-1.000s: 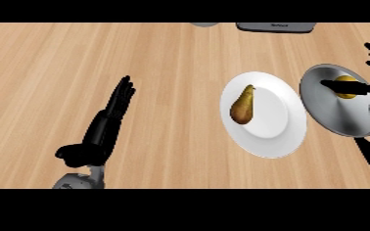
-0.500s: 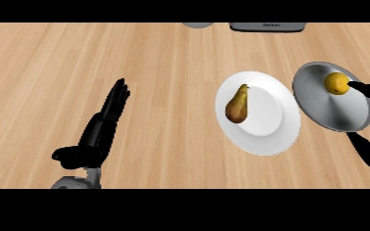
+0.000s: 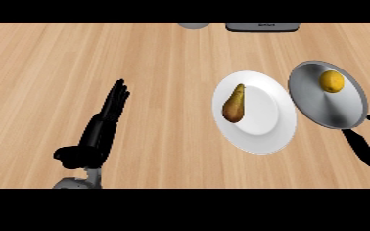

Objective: Pick the lemon from the plate and place it in the pan

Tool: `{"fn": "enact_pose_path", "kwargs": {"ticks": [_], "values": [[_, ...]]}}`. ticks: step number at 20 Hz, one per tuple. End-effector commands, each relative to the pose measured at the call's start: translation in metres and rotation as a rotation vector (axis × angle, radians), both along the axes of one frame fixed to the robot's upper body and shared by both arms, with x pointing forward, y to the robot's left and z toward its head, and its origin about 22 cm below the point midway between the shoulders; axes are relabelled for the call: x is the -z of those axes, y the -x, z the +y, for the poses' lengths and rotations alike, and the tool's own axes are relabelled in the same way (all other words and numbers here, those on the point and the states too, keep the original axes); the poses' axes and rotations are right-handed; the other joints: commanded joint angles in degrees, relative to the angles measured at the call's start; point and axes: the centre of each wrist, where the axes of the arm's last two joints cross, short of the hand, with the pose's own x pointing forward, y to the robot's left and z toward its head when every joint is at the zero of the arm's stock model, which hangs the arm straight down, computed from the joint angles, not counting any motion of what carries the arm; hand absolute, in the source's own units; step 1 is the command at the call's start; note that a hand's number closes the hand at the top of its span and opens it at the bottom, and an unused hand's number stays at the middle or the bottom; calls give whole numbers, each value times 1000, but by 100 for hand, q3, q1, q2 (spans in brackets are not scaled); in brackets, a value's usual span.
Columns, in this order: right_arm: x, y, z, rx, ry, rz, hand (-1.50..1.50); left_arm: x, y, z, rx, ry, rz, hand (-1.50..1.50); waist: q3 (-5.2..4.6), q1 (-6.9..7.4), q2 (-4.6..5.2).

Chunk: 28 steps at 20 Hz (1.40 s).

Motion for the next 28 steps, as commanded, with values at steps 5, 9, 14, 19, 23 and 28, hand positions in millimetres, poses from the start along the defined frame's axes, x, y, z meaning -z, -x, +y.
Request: {"fn": "enact_pose_path", "kwargs": {"ticks": [5, 9, 14, 19, 23, 28], "values": [[24, 45, -9, -68, 28, -17, -150, 17, 4, -8, 4, -5, -4, 0, -8, -26, -12], [35, 53, -1, -68, 65, -20, -150, -14, 5, -7, 5, 10, 5, 0, -9, -24, -19], [18, 53, -2, -89, 64, 28, -150, -2, 6, -3, -12, -18, 8, 0, -10, -26, -17], [26, 80, -2, -70, 78, 33, -150, 12, -7, 1, -12, -4, 0, 0, -9, -39, -14], [24, 74, -8, -49, 104, 61, -150, -19, 13, 5, 13, -13, 3, 0, -5, 1, -13], [13, 59, -4, -10, 198, 47, -150, -10, -10, 13, -9, -23, -3, 0, -6, -7, -7]]}}
